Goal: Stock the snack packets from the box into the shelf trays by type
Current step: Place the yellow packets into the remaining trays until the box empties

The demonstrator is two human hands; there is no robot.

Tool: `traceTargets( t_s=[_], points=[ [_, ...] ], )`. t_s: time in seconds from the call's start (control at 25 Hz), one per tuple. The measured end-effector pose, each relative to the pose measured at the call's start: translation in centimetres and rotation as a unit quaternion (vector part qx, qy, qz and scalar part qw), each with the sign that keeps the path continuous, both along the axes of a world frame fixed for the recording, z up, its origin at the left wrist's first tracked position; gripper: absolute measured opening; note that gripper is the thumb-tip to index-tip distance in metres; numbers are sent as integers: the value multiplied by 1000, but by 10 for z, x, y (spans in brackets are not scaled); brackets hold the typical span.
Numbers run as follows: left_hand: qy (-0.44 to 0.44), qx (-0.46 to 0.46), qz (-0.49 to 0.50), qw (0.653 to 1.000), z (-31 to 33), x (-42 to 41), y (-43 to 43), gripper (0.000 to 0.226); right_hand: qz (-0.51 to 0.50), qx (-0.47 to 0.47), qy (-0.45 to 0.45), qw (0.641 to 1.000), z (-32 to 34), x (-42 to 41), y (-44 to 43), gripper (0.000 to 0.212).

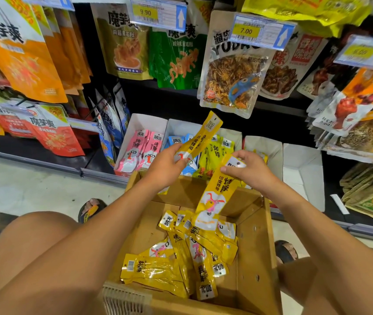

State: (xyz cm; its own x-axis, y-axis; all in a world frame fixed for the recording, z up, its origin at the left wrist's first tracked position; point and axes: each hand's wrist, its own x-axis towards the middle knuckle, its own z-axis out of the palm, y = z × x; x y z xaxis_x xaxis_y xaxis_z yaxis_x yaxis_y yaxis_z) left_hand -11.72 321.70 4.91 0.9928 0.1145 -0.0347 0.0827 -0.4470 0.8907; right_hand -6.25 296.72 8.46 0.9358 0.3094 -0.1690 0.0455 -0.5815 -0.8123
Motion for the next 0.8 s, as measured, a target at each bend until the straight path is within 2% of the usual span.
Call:
traceTargets(
  t_s=[0.16,0.28,0.32,0.4,0.56,0.6,0.68,0.72,0.8],
  points=[
    [100,-34,-20,994,-12,0,-9,55,-48,99,29,994,4,-1,1,30],
    [147,-108,-13,983,-8,-3,-16,67,-112,192,78,972,8,3,1,32],
    [152,-144,-16,978,-7,-5,-17,64,-129,213,82,965,9,5,0,32],
    [152,-207,-47,965,-6,-9,-19,42,-154,236,75,957,10,9,-1,38],
    [158,-227,-58,959,-2,-14,-23,27,-180,267,63,945,8,12,-1,71],
    [153,-225,-54,961,0,-14,-25,27,-182,290,62,937,7,13,0,66],
    [142,-228,-31,963,0,-14,-26,27,-177,333,76,923,6,12,3,42],
    [134,-230,-10,964,0,-14,-26,26,-167,326,89,926,6,9,5,35],
    [121,-240,37,963,-1,-11,-28,22,-138,245,131,951,2,-2,11,40]
  ],
)
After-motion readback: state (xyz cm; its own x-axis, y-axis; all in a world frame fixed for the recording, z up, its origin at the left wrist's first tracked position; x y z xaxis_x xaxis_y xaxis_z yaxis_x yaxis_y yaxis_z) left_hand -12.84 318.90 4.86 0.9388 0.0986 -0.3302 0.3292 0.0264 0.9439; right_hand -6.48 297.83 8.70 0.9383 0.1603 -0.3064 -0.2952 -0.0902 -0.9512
